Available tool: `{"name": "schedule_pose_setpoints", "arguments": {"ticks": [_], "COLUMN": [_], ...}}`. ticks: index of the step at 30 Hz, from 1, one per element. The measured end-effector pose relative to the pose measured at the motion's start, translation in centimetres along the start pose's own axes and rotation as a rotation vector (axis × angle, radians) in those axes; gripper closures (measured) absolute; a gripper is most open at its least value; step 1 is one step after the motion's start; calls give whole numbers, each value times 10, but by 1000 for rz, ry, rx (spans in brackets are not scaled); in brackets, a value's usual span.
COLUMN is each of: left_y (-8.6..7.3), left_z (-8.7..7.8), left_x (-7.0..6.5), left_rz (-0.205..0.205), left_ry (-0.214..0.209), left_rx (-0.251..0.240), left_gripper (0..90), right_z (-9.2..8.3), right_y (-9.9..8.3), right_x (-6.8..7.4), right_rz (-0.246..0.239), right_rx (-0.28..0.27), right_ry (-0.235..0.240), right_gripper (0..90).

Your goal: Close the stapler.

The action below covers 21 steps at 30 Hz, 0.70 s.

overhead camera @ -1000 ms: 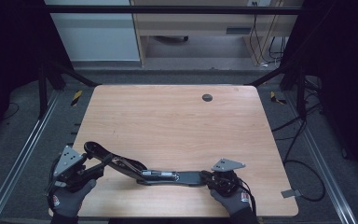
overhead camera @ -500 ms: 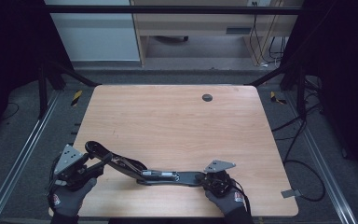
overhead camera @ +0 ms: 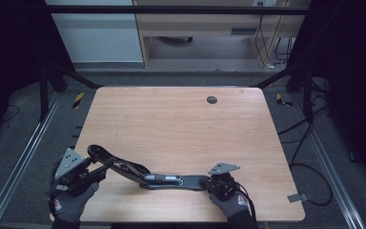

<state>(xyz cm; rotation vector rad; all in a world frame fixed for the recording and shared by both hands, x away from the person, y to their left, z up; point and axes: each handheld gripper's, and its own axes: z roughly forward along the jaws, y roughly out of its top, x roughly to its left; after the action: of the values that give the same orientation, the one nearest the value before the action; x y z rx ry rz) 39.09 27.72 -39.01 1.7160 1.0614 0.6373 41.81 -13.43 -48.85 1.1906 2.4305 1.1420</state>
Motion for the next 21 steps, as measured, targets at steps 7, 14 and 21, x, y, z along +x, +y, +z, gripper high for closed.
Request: {"name": "schedule_pose_setpoints", "arguments": {"ticks": [7, 14, 21], "left_y": [2, 5, 10], "left_z": [0, 0, 1], "left_x": [-1, -6, -13], "left_rz": [1, 12, 25], "left_ry": [-4, -11, -18], "left_rx": [3, -2, -6], "left_gripper": [536, 543, 554], "right_z": [0, 0, 0], "right_y": [0, 0, 0], "right_x": [-1, -1, -1], "right_rz": [3, 6, 7], "right_rx": [2, 3, 1], "right_ry": [-1, -3, -2], "right_gripper": [900, 900, 900]}}
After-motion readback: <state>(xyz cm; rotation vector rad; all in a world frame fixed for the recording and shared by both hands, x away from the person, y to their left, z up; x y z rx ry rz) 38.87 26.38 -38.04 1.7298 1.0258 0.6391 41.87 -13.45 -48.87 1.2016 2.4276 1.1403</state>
